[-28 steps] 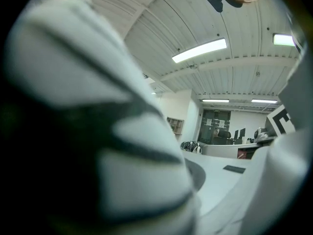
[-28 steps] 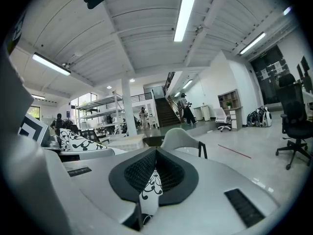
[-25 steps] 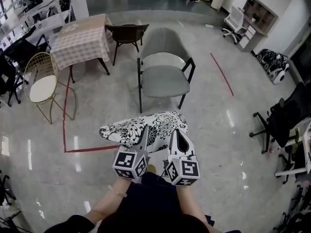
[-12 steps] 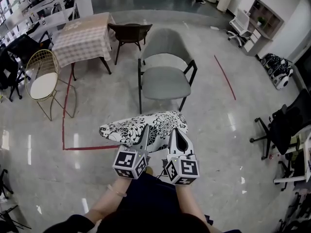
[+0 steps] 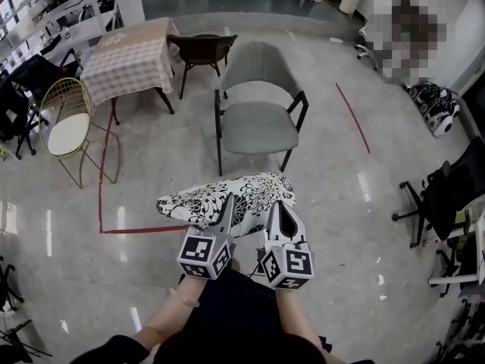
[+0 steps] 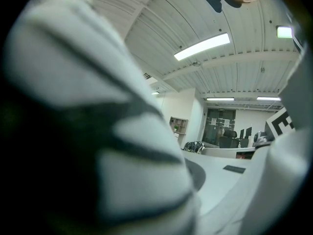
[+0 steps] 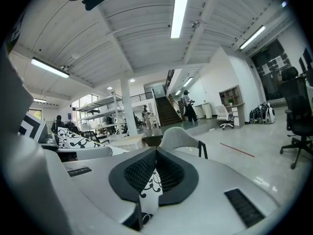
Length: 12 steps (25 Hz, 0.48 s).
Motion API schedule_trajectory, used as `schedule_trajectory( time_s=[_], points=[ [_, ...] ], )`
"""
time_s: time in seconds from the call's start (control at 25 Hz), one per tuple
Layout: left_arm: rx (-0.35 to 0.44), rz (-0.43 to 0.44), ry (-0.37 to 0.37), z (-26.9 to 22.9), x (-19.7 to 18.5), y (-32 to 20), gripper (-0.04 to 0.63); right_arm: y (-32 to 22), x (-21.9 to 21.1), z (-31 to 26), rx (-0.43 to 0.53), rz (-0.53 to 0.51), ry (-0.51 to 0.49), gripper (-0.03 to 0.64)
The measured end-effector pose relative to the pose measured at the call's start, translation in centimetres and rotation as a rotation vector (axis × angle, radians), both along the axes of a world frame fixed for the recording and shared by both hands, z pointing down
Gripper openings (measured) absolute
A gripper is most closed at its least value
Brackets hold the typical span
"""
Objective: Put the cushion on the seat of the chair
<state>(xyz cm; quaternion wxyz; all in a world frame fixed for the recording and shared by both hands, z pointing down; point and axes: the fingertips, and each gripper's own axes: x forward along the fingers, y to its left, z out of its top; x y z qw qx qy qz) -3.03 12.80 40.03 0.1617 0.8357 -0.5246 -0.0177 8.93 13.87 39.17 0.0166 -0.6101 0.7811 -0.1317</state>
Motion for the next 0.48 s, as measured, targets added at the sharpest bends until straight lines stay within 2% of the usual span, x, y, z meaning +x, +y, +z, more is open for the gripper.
schedule_trajectory(
  time_s=[0.48],
  points=[
    [-0.02,0.003,0.006,0.5,0.3,-3.6,0.038,-3.6,0.2,0.2,-0.014,0.005,0.015,0.014]
  ],
)
